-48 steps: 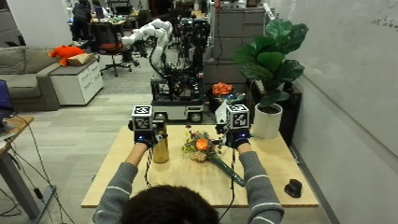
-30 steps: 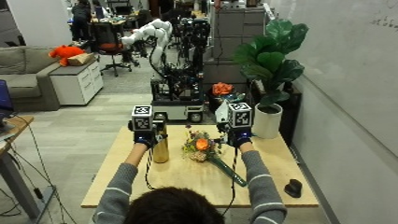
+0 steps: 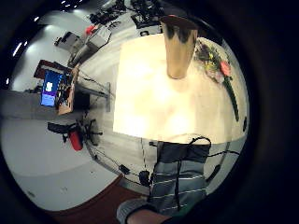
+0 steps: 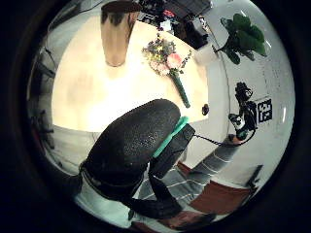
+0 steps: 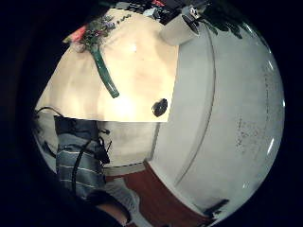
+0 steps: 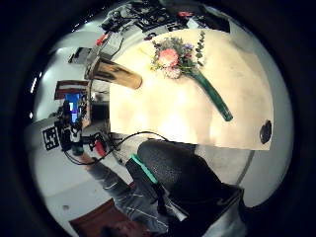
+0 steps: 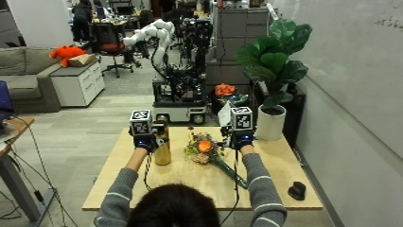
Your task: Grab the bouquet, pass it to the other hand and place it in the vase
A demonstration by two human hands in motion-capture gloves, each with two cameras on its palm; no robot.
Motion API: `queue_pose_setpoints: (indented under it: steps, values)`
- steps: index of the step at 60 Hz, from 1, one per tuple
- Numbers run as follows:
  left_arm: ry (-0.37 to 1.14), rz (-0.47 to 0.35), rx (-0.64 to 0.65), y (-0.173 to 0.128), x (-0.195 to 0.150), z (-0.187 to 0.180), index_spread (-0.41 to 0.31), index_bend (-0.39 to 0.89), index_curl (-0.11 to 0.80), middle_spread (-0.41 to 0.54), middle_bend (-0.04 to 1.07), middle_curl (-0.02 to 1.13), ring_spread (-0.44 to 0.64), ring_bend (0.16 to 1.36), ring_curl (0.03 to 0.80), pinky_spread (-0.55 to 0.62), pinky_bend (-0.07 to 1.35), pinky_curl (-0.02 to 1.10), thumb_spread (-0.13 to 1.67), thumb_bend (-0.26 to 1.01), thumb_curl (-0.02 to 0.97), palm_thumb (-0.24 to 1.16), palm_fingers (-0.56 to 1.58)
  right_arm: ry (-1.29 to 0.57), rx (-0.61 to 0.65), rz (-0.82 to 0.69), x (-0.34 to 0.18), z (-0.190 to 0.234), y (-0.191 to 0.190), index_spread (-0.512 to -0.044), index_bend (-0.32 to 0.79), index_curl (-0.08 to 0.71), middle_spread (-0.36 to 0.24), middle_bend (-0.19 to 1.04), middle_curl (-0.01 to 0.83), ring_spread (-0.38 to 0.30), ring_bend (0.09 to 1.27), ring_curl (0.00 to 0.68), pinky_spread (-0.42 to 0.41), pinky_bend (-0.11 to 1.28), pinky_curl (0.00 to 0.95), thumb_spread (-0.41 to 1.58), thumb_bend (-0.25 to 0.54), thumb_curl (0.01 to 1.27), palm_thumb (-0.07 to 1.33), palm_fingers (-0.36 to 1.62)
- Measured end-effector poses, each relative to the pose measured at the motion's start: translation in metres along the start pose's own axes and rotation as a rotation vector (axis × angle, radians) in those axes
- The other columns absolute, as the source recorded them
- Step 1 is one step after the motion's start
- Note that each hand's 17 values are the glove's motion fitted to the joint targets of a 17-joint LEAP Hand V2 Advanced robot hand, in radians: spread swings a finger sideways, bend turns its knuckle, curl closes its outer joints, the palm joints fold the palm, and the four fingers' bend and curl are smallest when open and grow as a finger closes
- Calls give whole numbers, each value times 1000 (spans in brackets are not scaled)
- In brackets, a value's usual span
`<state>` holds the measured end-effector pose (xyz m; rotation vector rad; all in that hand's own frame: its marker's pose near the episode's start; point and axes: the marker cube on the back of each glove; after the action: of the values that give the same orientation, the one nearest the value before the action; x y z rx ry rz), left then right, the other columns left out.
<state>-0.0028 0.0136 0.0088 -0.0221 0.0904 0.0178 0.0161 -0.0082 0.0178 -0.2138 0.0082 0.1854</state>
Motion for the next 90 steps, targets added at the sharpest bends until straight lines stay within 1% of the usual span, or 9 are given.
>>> queue_pose_setpoints:
  steps: [14, 27, 52, 60, 66, 71, 77, 84, 90]
  values:
    - [25, 27, -16, -5, 6, 12, -2, 133, 225, 285, 236, 303, 454, 557, 226, 492, 374, 289, 930, -29, 273, -4, -20, -61, 10, 69, 21, 36, -38, -419, 17, 30, 30, 229, 290, 78, 755, 321, 220, 761, 359, 970, -30, 260, 212, 116]
    - [27, 41, -9, -35, 1, 46, -1, 134, 232, 286, 228, 316, 443, 560, 235, 493, 367, 300, 943, -25, 287, 11, -19, -136, 133, 88, 34, 108, -62, -394, 55, 16, 71, 289, 324, 88, 788, 335, 226, 808, 373, 981, -17, 278, 258, 155]
    - [37, 85, -45, 3, 20, 28, 6, 132, 234, 278, 228, 334, 437, 553, 244, 494, 355, 313, 949, -28, 299, 10, -18, -118, -156, 87, 38, 240, -103, -391, 189, 149, -60, 278, 337, 35, 523, 265, 177, 641, 329, 999, -24, 288, 296, 55]
    - [36, 120, -40, 44, 34, -4, 7, 132, 235, 278, 227, 337, 437, 552, 246, 495, 353, 316, 950, -27, 300, 11, -18, -131, 19, 116, 32, 235, -113, -373, 319, 243, -68, 181, 315, 36, 436, 240, 166, 581, 311, 1117, 86, 317, 533, 227]
    - [43, 111, -45, 49, 35, -8, 7, 137, 240, 282, 227, 339, 445, 537, 242, 495, 353, 318, 959, -26, 299, 17, -20, 13, 158, 168, 35, 223, -122, -240, 457, 315, -52, 212, 324, -13, 445, 244, 126, 484, 284, 1194, 228, 377, 804, 624]
    - [30, 41, -102, 3, 18, 28, 7, 135, 241, 284, 225, 340, 452, 532, 241, 495, 351, 319, 961, -24, 301, 22, -19, 38, 304, 262, 40, 211, -125, -227, 269, 292, -104, 347, 377, -115, 548, 282, -36, 521, 289, 1235, 280, 412, 912, 1097]
    - [53, 86, -71, 25, 24, 6, 12, 130, 240, 285, 225, 341, 456, 531, 242, 496, 350, 321, 962, -26, 302, 24, -19, -22, 371, 262, 30, 201, -122, -234, 137, 312, -150, 504, 462, -173, 797, 412, -207, 630, 373, 1213, 231, 393, 895, 1426]
    - [94, 104, -43, 44, 30, -15, 23, 134, 242, 286, 222, 342, 458, 528, 242, 496, 348, 322, 964, -27, 301, 25, -17, -64, 755, 388, 44, 165, -136, -234, 311, 395, -162, 702, 553, -182, 920, 496, -221, 687, 434, 1144, 153, 369, 870, 1518]
    - [109, 79, -95, 13, 20, 4, 28, 139, 244, 286, 218, 342, 459, 524, 242, 495, 351, 326, 970, -27, 300, 26, -13, -234, 851, 445, 54, 146, -131, -225, 477, 469, -157, 795, 598, -183, 965, 533, -218, 721, 470, 1090, 87, 355, 849, 1500]
